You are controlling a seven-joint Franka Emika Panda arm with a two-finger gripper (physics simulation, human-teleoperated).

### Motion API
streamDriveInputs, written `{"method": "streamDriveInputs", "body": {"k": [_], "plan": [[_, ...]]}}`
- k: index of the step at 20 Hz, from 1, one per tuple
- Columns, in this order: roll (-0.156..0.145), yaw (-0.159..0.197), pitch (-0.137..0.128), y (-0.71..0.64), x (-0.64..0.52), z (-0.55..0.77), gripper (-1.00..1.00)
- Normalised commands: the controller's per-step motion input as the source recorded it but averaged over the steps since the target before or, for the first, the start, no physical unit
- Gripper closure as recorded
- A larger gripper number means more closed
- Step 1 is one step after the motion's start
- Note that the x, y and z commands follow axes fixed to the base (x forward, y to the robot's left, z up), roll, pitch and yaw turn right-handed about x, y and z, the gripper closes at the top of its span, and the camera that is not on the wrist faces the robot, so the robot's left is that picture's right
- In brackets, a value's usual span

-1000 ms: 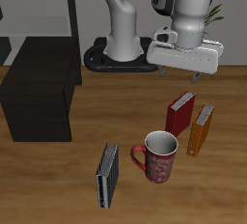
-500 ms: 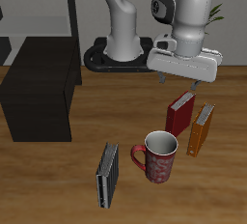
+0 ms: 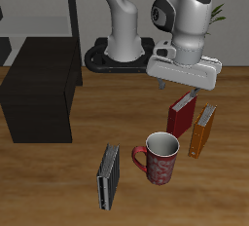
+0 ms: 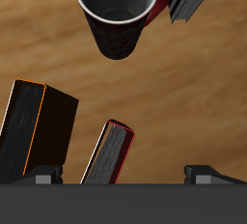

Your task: Place the red book upright on top of the shelf

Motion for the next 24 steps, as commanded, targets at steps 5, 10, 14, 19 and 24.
{"method": "streamDriveInputs", "body": {"k": [5, 10, 14, 19, 24], "plan": [[0.000, -0.012, 0.026, -0.01, 0.06, -0.17, -1.00], [-0.004, -0.011, 0.018, -0.04, 0.02, -0.11, -1.00], [-0.004, -0.008, 0.026, -0.05, 0.04, -0.14, -1.00], [-0.002, -0.011, 0.031, -0.04, 0.01, -0.18, -1.00], [0.025, -0.011, 0.030, 0.07, -0.01, -0.14, -1.00]]}}
